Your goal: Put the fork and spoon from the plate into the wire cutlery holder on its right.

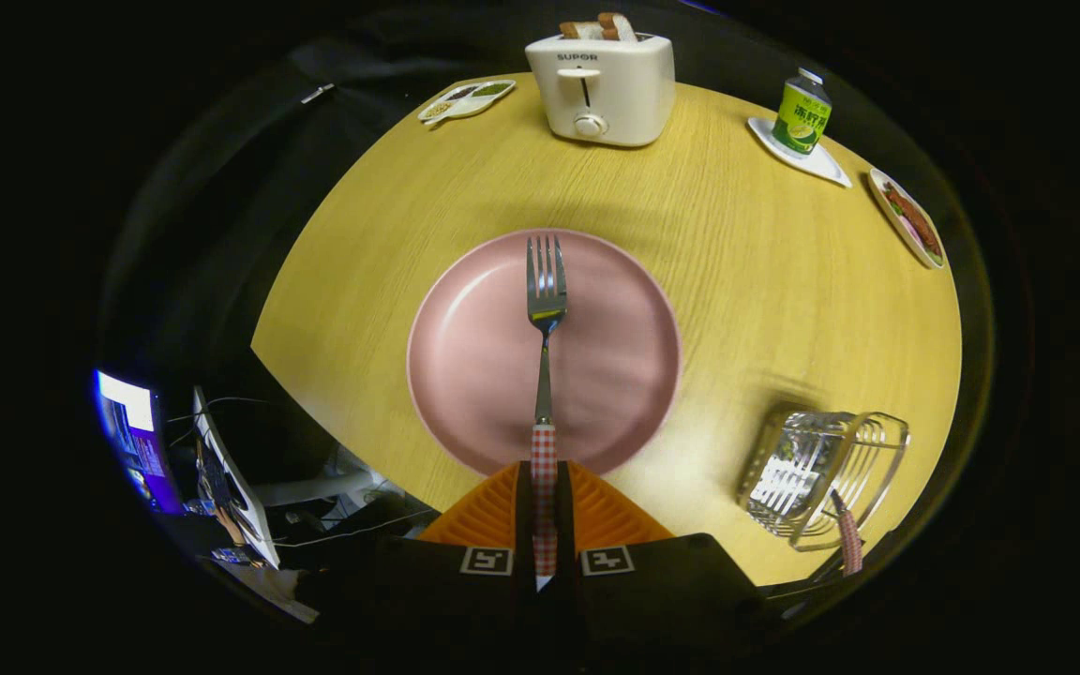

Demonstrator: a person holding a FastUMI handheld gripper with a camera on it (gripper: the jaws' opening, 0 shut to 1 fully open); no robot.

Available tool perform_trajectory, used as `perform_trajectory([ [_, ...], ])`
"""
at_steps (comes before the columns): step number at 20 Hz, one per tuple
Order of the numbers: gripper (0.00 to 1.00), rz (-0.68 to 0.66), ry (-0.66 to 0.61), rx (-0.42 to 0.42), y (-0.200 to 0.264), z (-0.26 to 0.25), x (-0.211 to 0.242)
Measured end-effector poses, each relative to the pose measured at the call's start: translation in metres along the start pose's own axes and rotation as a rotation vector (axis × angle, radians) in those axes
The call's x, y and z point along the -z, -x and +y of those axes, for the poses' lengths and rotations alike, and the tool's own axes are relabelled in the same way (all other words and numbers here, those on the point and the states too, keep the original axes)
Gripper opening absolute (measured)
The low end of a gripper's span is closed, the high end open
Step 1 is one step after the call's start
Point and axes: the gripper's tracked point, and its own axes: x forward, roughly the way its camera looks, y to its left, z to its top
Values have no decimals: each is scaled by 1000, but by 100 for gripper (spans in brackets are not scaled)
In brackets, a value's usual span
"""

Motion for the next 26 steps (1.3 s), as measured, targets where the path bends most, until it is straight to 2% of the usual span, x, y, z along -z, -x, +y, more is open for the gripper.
perform_trajectory([
  [5, 12, 71, 67, 39, 58, -43, 28],
  [14, 12, 329, 164, 88, 139, -138, 72],
  [18, 12, 503, 181, 70, 148, -168, 89],
  [26, 12, 698, 127, 22, 127, -193, 79],
])
